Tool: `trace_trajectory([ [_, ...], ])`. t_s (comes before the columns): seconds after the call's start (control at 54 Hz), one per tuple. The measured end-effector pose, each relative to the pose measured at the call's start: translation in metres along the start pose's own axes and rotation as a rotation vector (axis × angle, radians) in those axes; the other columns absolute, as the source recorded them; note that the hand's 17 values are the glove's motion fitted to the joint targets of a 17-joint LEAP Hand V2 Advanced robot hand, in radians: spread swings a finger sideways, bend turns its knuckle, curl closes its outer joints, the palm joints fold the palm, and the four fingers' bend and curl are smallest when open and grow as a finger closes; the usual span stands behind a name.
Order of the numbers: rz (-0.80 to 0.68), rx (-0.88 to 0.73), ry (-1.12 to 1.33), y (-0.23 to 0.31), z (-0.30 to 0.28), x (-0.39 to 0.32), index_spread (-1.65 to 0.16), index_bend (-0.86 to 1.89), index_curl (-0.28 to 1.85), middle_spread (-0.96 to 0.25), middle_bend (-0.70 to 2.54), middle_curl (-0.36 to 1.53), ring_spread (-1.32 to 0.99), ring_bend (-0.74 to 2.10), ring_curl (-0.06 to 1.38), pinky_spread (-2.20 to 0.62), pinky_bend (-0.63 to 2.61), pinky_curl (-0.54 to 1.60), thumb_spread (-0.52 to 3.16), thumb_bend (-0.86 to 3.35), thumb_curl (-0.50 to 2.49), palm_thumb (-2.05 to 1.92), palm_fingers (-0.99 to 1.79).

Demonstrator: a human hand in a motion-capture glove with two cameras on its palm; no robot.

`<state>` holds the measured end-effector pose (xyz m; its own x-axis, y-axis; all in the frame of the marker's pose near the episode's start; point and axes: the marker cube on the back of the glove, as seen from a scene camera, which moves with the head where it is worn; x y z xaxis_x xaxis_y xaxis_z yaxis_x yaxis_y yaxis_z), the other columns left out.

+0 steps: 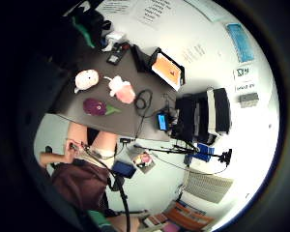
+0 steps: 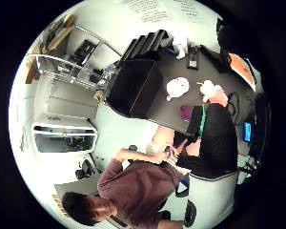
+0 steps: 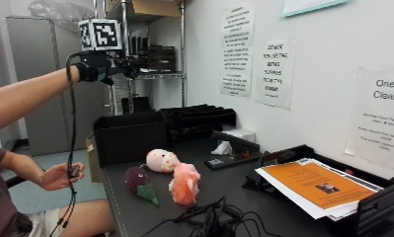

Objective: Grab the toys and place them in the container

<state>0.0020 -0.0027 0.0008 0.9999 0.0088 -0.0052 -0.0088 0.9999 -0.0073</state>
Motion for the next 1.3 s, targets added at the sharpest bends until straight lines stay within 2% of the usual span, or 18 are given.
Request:
trace_trajectory([
  [0.204,0.054,-0.063,0.049,-0.031,0.007,0.001,-0.14,0.17,0.12,-0.09,0.22,0.11,-0.15,0.42,0.13,-0.05,0.52,0.2,1.09,0.35,0.11,0.3,0.42],
  [0.333,0.073,-0.095,0.054,-0.05,0.014,0.009,-0.17,0.16,0.15,-0.13,0.2,0.15,-0.18,0.46,0.15,-0.06,0.56,0.23,1.36,0.39,0.17,0.27,0.36],
  [0.407,0.091,-0.143,0.078,-0.067,0.026,0.019,-0.17,0.14,0.16,-0.12,0.22,0.18,-0.19,0.49,0.17,-0.06,0.59,0.25,1.45,0.38,0.19,0.23,0.33],
  [0.555,0.121,-0.247,0.104,-0.1,0.073,0.048,-0.18,0.06,0.14,-0.13,0.19,0.21,-0.18,0.57,0.21,-0.04,0.75,0.31,1.5,0.31,0.21,0.09,0.11],
  [0.666,0.091,-0.327,0.087,-0.114,0.122,0.073,-0.18,0.04,0.12,-0.06,0.22,0.25,-0.16,0.62,0.24,-0.02,0.85,0.34,1.47,0.25,0.22,0.04,-0.04],
  [0.777,0.159,-0.457,0.076,-0.135,0.196,0.093,-0.17,0.02,0.1,-0.01,0.19,0.27,-0.1,0.58,0.23,0.0,0.91,0.36,1.4,0.2,0.24,0.02,-0.23],
  [0.962,0.254,-0.619,0.055,-0.146,0.309,0.123,-0.15,0.01,0.09,0.06,0.16,0.28,-0.03,0.46,0.21,0.02,0.89,0.36,1.29,0.14,0.27,0.05,-0.37],
  [1.055,0.278,-0.634,0.017,-0.148,0.351,0.129,-0.15,0.02,0.09,0.08,0.15,0.28,0.0,0.41,0.21,0.03,0.85,0.35,1.25,0.12,0.28,0.08,-0.37],
  [1.129,0.288,-0.58,-0.018,-0.151,0.371,0.13,-0.14,0.07,0.1,0.09,0.14,0.28,0.01,0.37,0.21,0.04,0.83,0.34,1.22,0.11,0.29,0.1,-0.29],
  [1.147,0.285,-0.56,-0.005,-0.152,0.373,0.131,-0.14,0.01,0.09,0.09,0.14,0.27,0.01,0.37,0.21,0.04,0.83,0.34,1.22,0.1,0.29,0.1,-0.36],
  [1.221,0.274,-0.484,0.053,-0.154,0.378,0.133,-0.16,0.14,0.12,0.04,0.15,0.27,0.0,0.48,0.23,0.04,0.86,0.34,1.2,0.1,0.31,0.15,0.0],
  [1.258,0.272,-0.459,0.058,-0.155,0.38,0.133,-0.17,0.2,0.13,-0.02,0.21,0.27,-0.05,0.62,0.25,0.01,0.83,0.32,1.19,0.1,0.31,0.17,0.29],
  [1.277,0.272,-0.443,0.053,-0.156,0.38,0.132,-0.17,0.14,0.13,0.0,0.14,0.26,-0.02,0.54,0.21,0.03,0.85,0.32,1.19,0.09,0.31,0.16,0.07],
  [1.295,0.273,-0.421,0.045,-0.157,0.381,0.131,-0.18,0.23,0.17,-0.05,0.25,0.29,-0.07,0.67,0.29,0.0,0.82,0.33,1.19,0.1,0.32,0.19,0.35],
])
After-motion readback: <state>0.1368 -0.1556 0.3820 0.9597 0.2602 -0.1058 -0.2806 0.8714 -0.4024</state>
